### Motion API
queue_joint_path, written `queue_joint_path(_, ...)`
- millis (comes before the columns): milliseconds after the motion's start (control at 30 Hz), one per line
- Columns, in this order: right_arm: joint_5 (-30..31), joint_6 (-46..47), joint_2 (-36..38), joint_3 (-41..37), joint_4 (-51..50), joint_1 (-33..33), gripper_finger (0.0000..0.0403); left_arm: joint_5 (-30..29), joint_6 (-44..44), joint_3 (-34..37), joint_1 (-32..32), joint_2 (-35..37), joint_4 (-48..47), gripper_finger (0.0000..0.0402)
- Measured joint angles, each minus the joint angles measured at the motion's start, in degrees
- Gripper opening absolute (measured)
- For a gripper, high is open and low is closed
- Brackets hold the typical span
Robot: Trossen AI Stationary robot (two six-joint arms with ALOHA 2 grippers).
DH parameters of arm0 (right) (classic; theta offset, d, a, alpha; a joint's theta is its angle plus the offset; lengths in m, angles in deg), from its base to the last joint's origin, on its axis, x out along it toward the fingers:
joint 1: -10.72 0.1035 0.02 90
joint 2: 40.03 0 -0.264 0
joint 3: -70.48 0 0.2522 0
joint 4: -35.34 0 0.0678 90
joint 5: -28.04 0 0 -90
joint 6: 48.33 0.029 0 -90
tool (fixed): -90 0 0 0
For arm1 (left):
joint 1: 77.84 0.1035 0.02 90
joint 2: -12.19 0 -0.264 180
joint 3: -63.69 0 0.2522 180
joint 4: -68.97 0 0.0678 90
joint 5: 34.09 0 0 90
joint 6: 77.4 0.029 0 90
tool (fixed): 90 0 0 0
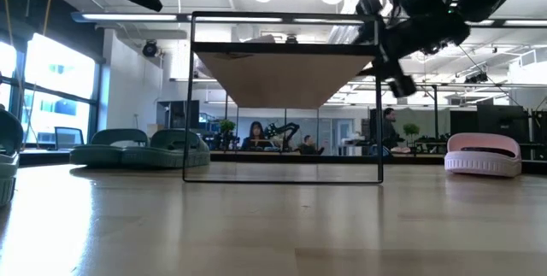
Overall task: Pick and place slides into the shelf
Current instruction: Put the left pink slide on the shelf, then put the pink slide on the shelf
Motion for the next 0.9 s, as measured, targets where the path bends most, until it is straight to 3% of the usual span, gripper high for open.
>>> queue_joint_path(133,0.83,-3.07,2.91,0.00,-8.56,-0.09,0.0161,-0.02,0.27,0.00,0.01,0.00,0.00,0.0001)
queue_joint_path(400,5.39,-6.46,10.59,0.00,-14.71,-0.50,0.0161,-0.15,0.27,0.00,0.00,0.02,0.02,0.0001)
queue_joint_path(567,8.02,-10.78,17.15,0.00,-25.65,-0.66,0.0161,-0.22,0.27,0.00,0.01,0.00,0.00,0.0001)
queue_joint_path(767,12.55,-18.00,24.16,0.19,-33.03,2.20,0.0161,-0.22,0.27,0.00,-0.01,0.00,0.02,0.0001)
queue_joint_path(900,18.52,-25.38,26.09,3.83,-46.53,5.12,0.0161,-0.22,0.27,0.00,0.00,0.00,0.01,0.0001)
